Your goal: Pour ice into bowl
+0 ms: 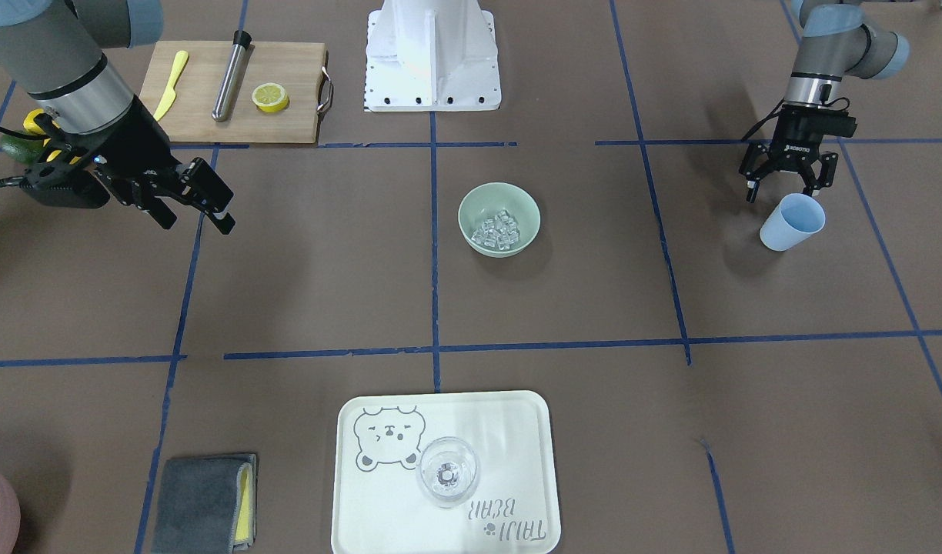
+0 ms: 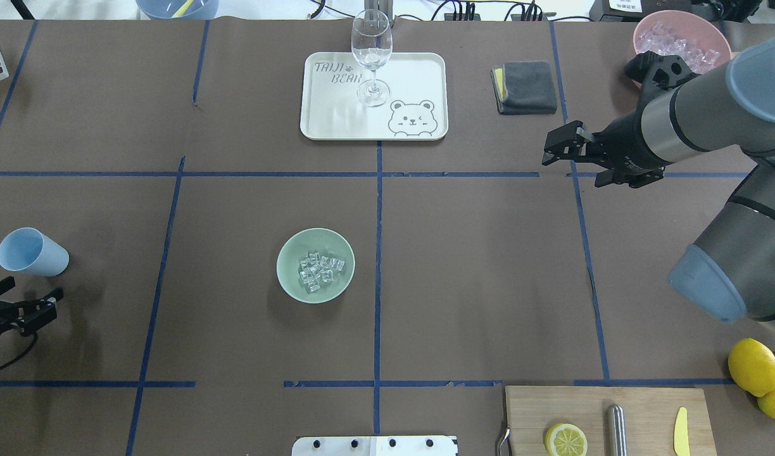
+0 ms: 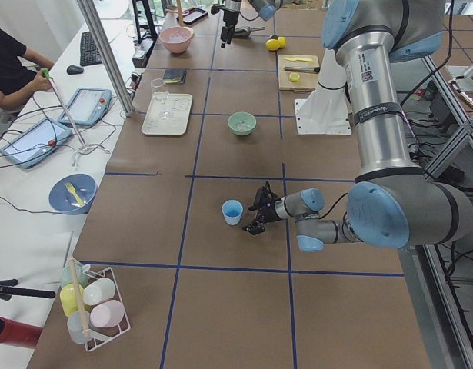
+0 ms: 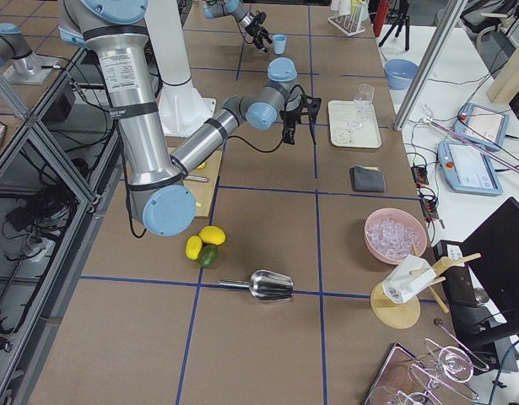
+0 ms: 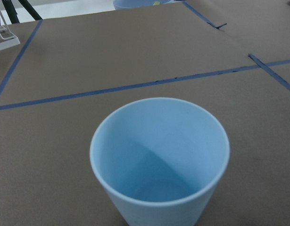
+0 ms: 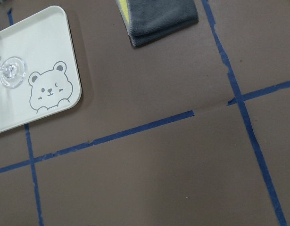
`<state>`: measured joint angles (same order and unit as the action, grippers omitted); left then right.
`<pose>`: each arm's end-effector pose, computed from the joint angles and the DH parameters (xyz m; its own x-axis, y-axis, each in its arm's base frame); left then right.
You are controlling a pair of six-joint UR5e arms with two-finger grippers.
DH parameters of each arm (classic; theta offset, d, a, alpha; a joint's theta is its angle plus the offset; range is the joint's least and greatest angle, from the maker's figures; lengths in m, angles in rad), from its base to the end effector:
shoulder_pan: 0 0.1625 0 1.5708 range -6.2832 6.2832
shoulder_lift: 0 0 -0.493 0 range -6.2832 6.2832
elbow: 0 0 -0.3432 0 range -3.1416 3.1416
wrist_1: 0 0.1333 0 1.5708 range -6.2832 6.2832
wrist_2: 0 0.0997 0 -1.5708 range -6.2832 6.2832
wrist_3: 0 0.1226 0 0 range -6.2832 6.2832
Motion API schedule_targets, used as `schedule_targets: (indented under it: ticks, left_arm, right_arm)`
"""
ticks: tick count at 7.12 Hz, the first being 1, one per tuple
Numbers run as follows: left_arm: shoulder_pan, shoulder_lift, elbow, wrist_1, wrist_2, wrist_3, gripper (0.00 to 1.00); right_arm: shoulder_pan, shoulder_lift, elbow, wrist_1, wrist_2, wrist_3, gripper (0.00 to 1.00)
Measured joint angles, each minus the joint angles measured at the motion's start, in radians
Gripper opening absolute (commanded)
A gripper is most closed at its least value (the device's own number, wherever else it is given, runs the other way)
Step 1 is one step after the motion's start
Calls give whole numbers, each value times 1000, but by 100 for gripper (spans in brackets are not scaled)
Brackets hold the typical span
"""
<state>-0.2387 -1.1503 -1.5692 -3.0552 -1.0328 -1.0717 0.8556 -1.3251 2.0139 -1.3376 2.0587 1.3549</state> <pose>0.1988 -0.2502 0.7173 0.7207 0.2476 -0.6475 0.3337 0.6948 0.6371 -0.2912 -0.4509 0.4085 0.4774 0.2611 0.8390 -0.3272 0.9390 -0.1060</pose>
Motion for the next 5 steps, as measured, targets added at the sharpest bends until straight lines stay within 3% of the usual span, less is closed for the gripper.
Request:
schedule_targets:
  ticks: [3, 5]
  left_arm:
    - [-15, 123, -95, -1, -188, 129, 100]
    - [-124, 155, -106, -3, -297, 275, 100]
  right_arm:
    - [-13, 0, 14, -1, 3, 3, 100]
    - [-65, 23, 29, -6, -8, 27, 100]
